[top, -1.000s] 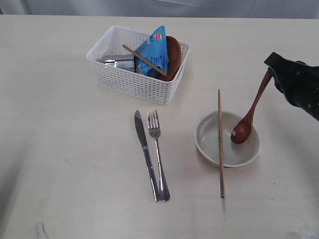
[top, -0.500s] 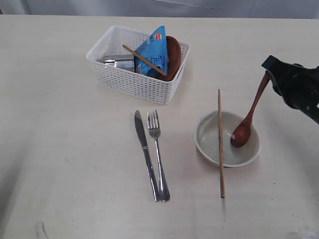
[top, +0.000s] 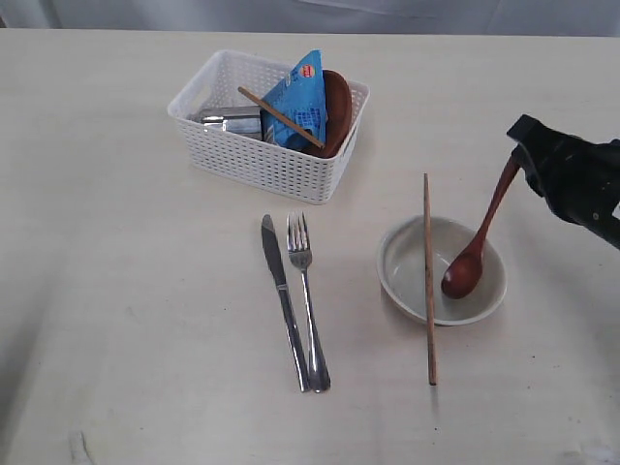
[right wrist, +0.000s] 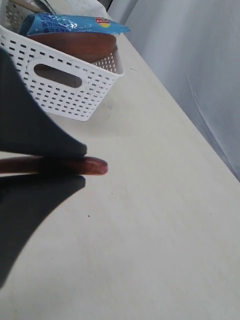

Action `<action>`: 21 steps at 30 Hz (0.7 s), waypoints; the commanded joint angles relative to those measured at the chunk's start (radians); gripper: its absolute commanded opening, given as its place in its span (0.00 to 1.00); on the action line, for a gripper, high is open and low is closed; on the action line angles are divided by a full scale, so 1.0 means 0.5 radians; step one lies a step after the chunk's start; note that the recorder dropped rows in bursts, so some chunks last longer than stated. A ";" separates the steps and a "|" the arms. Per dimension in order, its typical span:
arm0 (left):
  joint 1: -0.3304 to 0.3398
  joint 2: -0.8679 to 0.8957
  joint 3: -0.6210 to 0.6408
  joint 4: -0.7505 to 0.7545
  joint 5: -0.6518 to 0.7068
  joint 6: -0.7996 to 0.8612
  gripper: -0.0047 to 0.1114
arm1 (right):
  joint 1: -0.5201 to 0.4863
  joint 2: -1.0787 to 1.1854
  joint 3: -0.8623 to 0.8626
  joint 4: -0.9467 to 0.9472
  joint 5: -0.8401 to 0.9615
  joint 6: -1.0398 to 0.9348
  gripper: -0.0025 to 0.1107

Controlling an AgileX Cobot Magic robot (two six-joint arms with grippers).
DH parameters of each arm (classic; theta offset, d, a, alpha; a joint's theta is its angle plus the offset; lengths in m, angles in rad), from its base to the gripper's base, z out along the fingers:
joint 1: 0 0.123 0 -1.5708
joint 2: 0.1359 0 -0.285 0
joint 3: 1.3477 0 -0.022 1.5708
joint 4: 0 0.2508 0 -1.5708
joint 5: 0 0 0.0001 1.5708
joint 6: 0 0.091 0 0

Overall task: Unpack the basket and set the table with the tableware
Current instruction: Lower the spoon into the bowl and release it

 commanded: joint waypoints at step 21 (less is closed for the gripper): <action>0.005 -0.007 0.003 0.009 -0.006 0.000 0.04 | 0.009 0.006 0.009 -0.159 0.039 0.184 0.02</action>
